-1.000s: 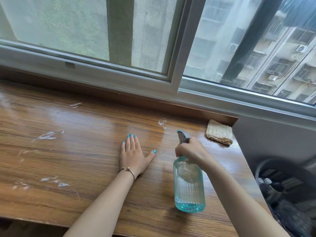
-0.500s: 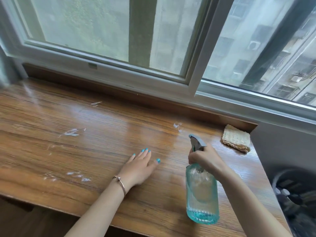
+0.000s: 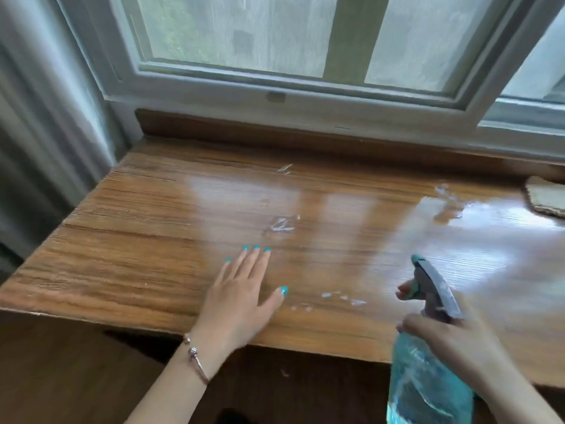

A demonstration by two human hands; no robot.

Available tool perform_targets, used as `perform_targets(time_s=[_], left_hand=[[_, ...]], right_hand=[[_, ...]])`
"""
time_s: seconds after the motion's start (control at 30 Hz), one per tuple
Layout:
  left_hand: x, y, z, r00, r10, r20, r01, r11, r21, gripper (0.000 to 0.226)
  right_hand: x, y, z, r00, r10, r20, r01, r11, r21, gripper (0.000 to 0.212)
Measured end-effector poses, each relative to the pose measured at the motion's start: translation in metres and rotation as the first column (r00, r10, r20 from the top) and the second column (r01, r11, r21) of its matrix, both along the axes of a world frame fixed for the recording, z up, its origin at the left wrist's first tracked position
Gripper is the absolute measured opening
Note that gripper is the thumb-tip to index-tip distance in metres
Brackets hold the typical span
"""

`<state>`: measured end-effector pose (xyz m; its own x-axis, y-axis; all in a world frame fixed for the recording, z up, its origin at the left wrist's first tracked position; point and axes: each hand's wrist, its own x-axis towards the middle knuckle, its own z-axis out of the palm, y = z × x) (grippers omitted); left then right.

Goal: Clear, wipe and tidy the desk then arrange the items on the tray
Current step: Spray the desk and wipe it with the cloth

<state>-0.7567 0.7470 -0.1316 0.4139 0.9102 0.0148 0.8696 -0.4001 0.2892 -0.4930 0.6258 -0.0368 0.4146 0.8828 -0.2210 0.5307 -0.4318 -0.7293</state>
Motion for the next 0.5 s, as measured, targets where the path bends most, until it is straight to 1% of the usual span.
perform_targets(time_s=[0.1,0.17,0.27,0.37,0.5], left_hand=[[-0.069,0.007,-0.004,1.000,0.014,-0.010,-0.014,0.999,0.045,0.081],[-0.093,0.012,-0.009,1.000,-0.012,-0.007,0.012,0.998,0.069,0.079],[-0.105,0.014,-0.020,0.999,-0.037,-0.016,0.038,0.997,0.074,0.078],[-0.104,0.015,-0.029,0.999,0.009,-0.053,-0.005,0.996,0.085,0.080],[-0.101,0.019,-0.036,0.995,0.055,-0.086,-0.045,0.993,0.111,0.079]], right_hand=[[-0.071,0.001,-0.020,0.999,-0.012,0.031,0.014,0.998,-0.059,0.032],[-0.109,0.007,-0.032,0.998,-0.007,0.067,0.011,0.997,-0.074,0.031],[-0.148,0.025,-0.041,0.997,-0.025,0.072,0.030,0.998,-0.063,0.024],[-0.171,0.046,-0.041,0.997,-0.056,0.057,0.059,0.997,-0.047,0.017],[-0.183,0.065,-0.037,0.996,-0.057,0.071,0.065,0.989,-0.129,0.022]])
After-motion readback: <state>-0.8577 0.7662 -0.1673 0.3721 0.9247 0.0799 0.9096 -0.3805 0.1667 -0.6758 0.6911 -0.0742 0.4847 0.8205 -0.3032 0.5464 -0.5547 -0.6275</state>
